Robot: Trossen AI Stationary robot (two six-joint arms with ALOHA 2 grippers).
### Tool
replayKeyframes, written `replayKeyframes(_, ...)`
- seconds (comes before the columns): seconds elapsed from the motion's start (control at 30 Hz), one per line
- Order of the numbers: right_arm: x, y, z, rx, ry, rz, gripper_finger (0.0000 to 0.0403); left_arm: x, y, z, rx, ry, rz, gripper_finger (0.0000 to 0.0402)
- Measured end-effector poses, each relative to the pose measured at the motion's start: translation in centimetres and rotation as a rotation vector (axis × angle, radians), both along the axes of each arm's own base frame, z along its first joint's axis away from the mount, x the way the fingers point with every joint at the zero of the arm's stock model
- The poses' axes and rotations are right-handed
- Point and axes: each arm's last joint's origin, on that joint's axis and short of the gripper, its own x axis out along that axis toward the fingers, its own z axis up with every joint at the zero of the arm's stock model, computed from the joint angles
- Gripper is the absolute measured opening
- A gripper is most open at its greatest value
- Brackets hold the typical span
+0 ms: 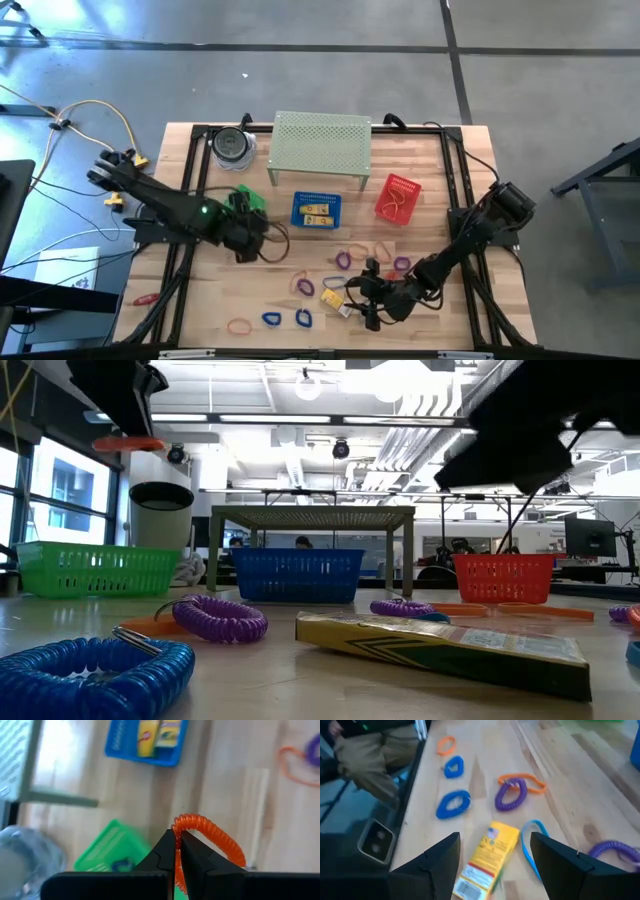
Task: Pick & Place Office Desk Supplies
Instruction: Put the orange spring keychain into the green bin
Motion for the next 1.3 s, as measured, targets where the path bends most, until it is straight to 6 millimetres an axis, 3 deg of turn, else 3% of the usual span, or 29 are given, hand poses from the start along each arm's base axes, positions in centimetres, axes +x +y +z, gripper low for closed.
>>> replayKeyframes(0.17,0.1,0.2,-0.4,0.004,0.0,0.006,0.0231,-1.7,2.8,0.2,-0.023,-0.038,0.1,0.0007)
replayKeyframes(0.43,0.6,-0.5,-0.4,-0.006,-0.001,-0.013,0.0231,-4.7,7.3,-3.6,-0.166,-0.047,0.312,0.0007)
replayKeyframes(0.6,0.7,-0.6,-0.4,-0.002,-0.001,-0.018,0.0231,-6.2,9.3,-4.8,-0.209,-0.066,0.485,0.0007)
replayKeyframes(1.03,0.6,-0.5,-0.4,0.021,-0.002,-0.025,0.0231,-6.3,10.8,-7.2,-0.244,0.009,0.655,0.0009)
replayKeyframes(1.3,0.6,-0.5,-0.4,0.008,-0.002,-0.019,0.0231,-5.9,10.9,-7.7,-0.24,0.046,0.66,0.0051)
